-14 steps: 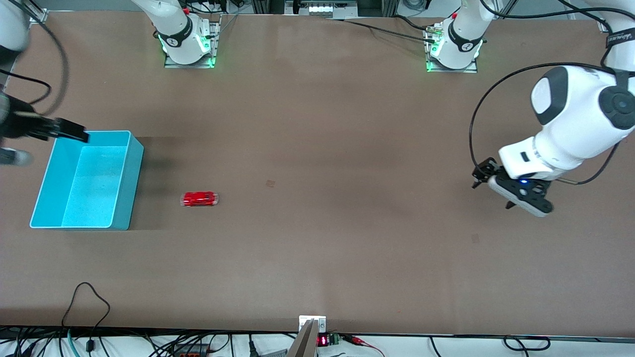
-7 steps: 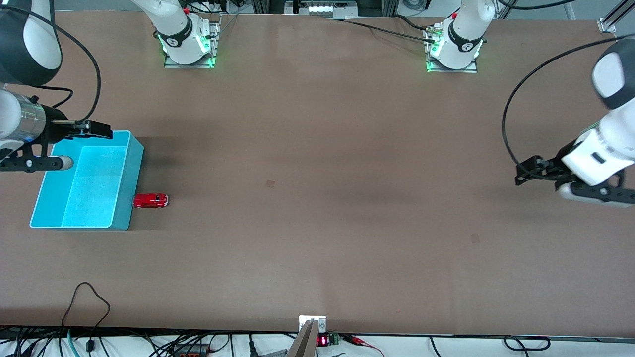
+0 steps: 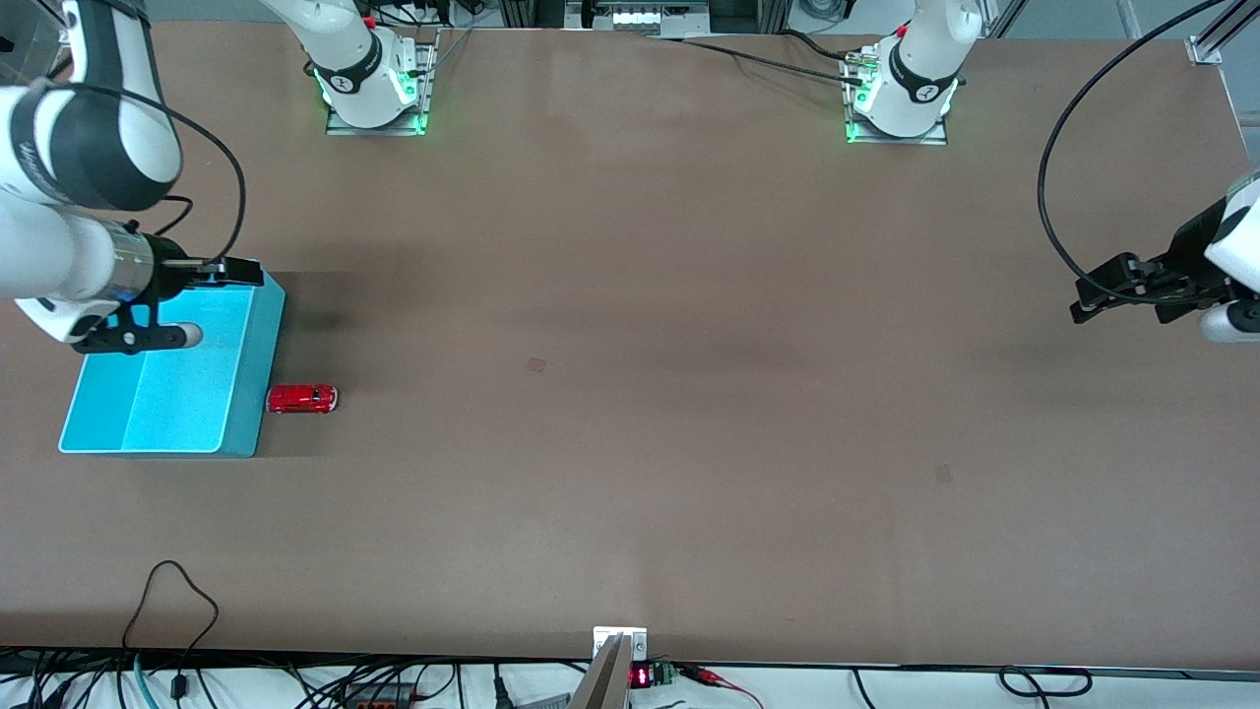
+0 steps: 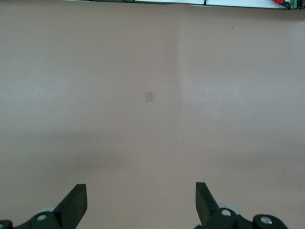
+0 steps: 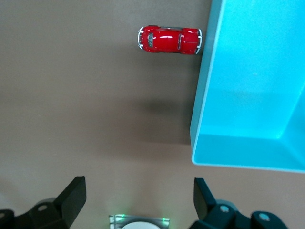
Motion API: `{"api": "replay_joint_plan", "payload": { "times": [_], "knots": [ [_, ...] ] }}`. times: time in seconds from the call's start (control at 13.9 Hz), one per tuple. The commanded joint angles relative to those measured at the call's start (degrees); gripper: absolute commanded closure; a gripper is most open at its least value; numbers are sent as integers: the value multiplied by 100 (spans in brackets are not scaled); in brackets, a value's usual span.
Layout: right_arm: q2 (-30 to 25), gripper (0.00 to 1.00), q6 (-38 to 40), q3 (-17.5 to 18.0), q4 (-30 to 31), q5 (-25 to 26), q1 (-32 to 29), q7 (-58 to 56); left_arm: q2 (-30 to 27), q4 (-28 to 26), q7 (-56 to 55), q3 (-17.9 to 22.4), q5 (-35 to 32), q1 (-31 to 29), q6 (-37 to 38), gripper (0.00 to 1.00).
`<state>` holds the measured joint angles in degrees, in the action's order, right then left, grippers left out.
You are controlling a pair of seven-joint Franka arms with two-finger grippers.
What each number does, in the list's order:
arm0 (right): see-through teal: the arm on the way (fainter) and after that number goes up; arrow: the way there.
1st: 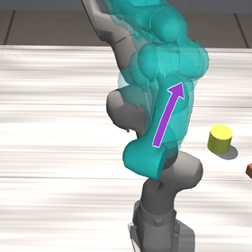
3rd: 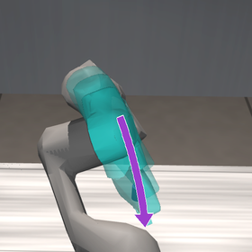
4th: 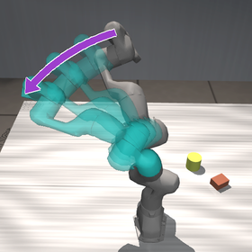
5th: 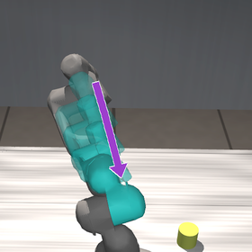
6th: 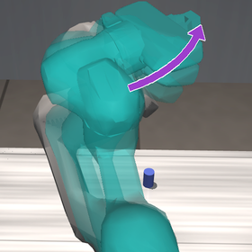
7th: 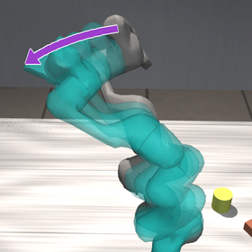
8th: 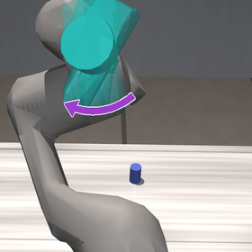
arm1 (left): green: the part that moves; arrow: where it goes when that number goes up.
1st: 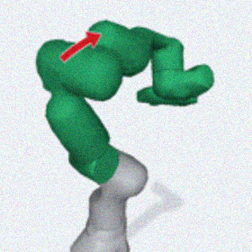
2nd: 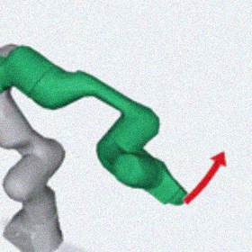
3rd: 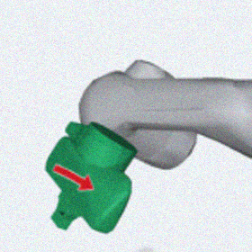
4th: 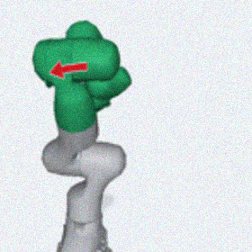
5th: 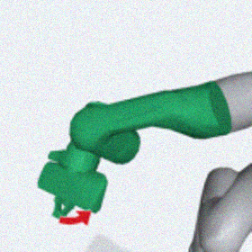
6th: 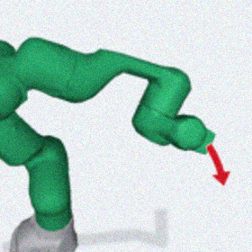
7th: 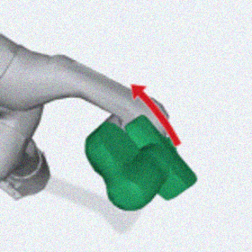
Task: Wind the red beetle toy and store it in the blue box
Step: 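Lower the right gripper and grasp the red car beside the box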
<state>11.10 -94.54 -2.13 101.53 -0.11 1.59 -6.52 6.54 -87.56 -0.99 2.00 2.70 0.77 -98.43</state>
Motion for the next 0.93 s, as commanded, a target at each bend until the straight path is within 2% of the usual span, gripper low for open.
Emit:
{"api": "replay_joint_plan", "payload": {
  "times": [0.0, 0.14, 0.29, 0.43, 0.65, 0.86],
  "knots": [
    [-188, 0, -772, -16, 734, -33, -18, -1292, -57, -42, -268, -296, 90, -305, 69, 0],
    [-187, 0, -1616, -16, 1201, 28, -18, -2532, -100, -85, -323, -315, 81, -314, 174, 0],
    [-100, 0, -2267, 37, 1456, 491, -44, -3667, -223, -173, -253, -306, 55, -314, 262, 0],
    [-56, 0, -2944, 203, 1703, 827, -175, -4731, -460, -549, -69, -315, 29, -314, 237, 0],
    [374, 0, -3744, 669, 1765, 854, -658, -6514, -715, -928, -15, -315, 29, -314, 245, 0],
    [857, 0, -4369, 714, 1774, 854, -686, -7274, -839, -1070, 3, -446, 2, -314, 167, 0]
  ]
}}
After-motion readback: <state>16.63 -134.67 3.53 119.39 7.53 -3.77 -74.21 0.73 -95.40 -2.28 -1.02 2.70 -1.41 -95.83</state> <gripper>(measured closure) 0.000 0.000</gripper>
